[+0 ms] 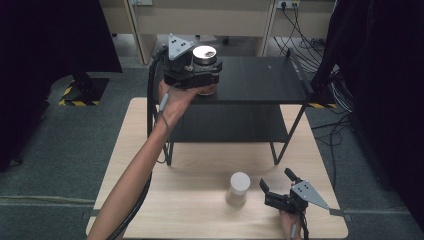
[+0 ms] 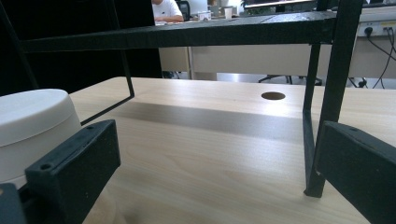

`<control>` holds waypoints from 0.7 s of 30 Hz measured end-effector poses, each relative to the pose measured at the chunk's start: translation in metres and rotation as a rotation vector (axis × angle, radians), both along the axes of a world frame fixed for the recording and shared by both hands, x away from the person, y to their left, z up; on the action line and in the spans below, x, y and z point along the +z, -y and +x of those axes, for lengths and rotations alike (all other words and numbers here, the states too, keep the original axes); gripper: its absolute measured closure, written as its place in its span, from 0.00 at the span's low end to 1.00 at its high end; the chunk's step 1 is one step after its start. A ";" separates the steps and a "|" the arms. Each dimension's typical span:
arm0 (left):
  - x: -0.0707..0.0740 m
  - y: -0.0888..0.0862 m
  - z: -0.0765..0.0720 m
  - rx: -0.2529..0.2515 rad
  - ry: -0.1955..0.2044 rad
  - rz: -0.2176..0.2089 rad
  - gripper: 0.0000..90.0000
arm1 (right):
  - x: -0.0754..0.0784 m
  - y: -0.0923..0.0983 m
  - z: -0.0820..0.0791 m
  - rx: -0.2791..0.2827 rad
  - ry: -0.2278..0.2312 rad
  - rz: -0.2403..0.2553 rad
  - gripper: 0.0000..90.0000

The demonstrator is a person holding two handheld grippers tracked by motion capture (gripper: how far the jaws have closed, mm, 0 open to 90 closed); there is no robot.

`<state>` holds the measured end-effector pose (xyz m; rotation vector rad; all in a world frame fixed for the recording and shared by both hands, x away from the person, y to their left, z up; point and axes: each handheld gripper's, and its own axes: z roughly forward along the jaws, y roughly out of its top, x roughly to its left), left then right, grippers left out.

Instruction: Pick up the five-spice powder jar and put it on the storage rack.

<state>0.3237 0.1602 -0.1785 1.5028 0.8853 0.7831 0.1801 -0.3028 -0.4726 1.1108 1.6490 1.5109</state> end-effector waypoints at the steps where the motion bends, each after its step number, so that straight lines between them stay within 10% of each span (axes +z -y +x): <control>1: 0.000 0.000 -0.001 -0.004 0.001 0.002 0.05 | 0.000 0.000 0.000 0.000 -0.002 0.001 0.00; 21: -0.009 -0.019 -0.023 -0.054 0.015 -0.047 0.04 | 0.000 0.000 -0.001 -0.003 0.001 -0.002 0.00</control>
